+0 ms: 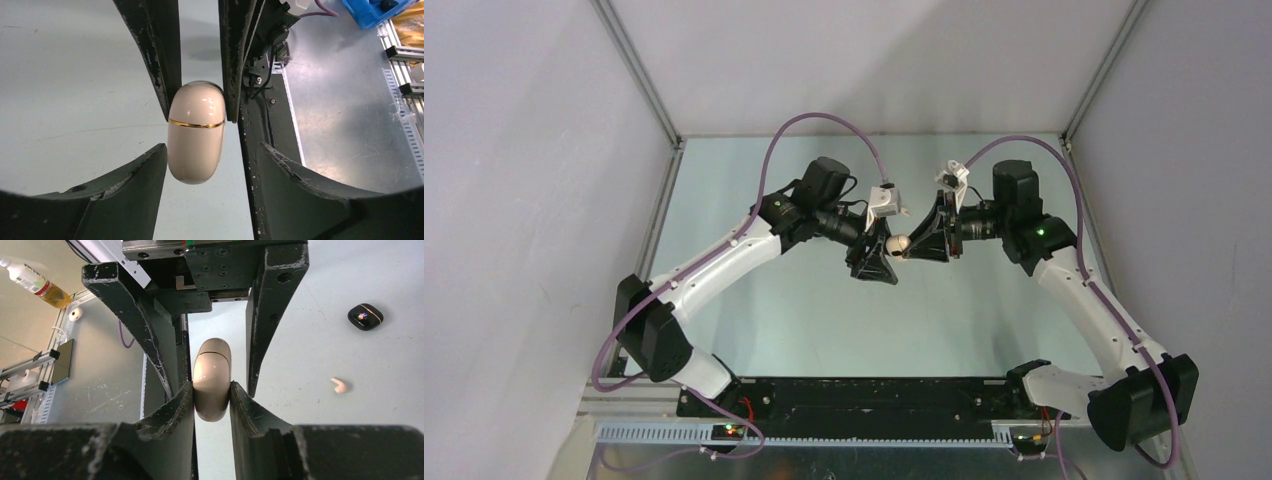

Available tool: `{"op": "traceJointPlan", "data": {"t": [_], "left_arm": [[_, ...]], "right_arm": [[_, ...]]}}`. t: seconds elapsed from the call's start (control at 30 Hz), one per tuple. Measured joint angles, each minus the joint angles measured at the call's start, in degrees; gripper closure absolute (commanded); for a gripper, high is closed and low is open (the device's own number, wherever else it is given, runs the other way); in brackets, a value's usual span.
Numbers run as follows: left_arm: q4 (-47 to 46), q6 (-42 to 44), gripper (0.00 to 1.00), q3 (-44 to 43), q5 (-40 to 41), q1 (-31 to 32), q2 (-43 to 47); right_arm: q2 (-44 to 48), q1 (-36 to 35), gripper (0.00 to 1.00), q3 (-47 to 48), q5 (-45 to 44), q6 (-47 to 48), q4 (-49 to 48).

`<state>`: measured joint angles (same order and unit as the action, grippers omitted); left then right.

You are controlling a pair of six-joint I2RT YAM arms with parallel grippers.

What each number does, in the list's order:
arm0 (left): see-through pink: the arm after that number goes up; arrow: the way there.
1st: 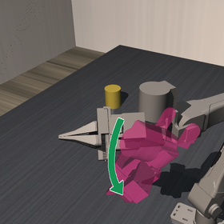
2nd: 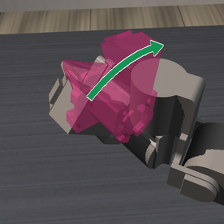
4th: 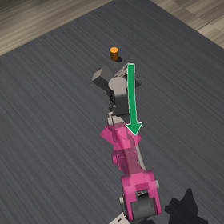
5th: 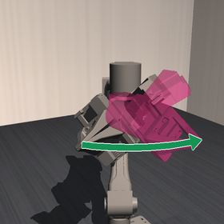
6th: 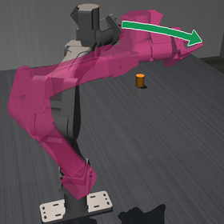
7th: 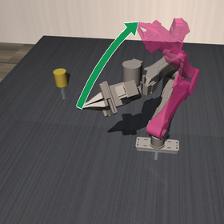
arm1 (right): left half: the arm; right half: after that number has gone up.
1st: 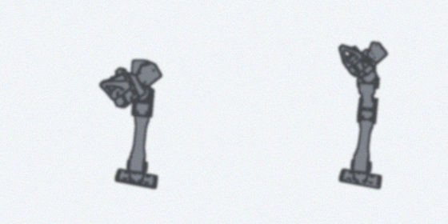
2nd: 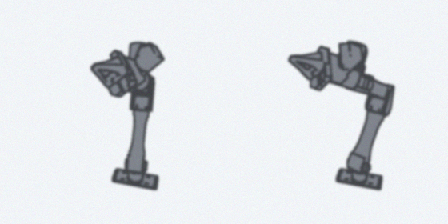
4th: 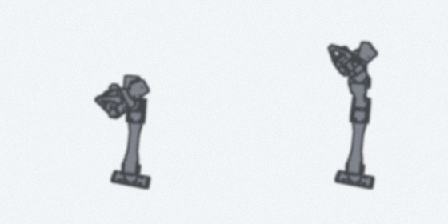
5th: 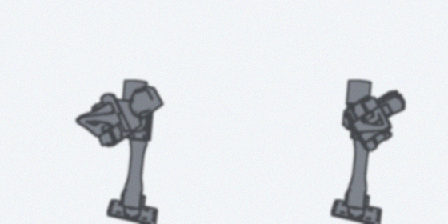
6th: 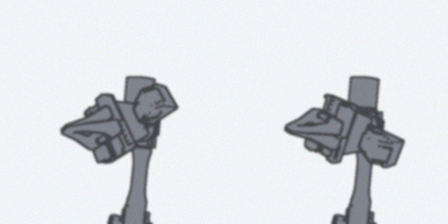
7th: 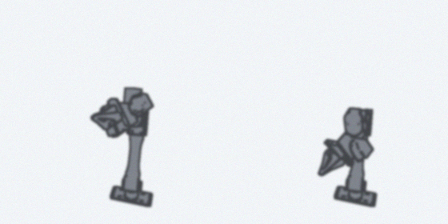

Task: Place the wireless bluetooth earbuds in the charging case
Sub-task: Pass from the right arm to the left

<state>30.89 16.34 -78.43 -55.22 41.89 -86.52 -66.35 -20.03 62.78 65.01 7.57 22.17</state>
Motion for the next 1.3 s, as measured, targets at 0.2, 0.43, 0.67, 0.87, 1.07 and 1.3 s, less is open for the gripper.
{"op": "traceJointPlan", "data": {"t": [0.2, 0.43, 0.67, 0.87, 1.07, 1.3], "left_arm": [[-0.24, -0.92, 0.29, 0.0, 0.68, 0.0, 0.0], [-0.42, -1.46, 0.46, 0.0, 0.85, 0.0, 0.02], [-0.39, -1.95, 0.69, 0.0, 2.54, -0.15, 0.0], [-0.33, -2.43, 0.81, 0.0, 2.6, -0.24, 0.0], [-0.28, -2.4, 0.92, 0.0, 2.58, -0.24, 0.0], [-0.37, -2.36, 0.95, 0.0, 2.12, 0.0, 0.0]], "right_arm": [[-0.55, -0.22, 0.72, 0.0, 0.28, 0.66, 0.28], [-2.36, -0.37, 0.72, -0.07, 0.11, 1.05, 0.5], [-2.51, -0.66, 0.72, -0.09, 0.76, 0.92, 0.68], [-2.51, -0.87, 0.71, -0.09, 0.83, 1.18, 0.63], [-2.51, -1.25, 0.53, -0.09, 0.66, 1.73, 0.7], [-2.51, -1.22, 0.39, -0.09, -1.14, 2.6, 0.83]]}}
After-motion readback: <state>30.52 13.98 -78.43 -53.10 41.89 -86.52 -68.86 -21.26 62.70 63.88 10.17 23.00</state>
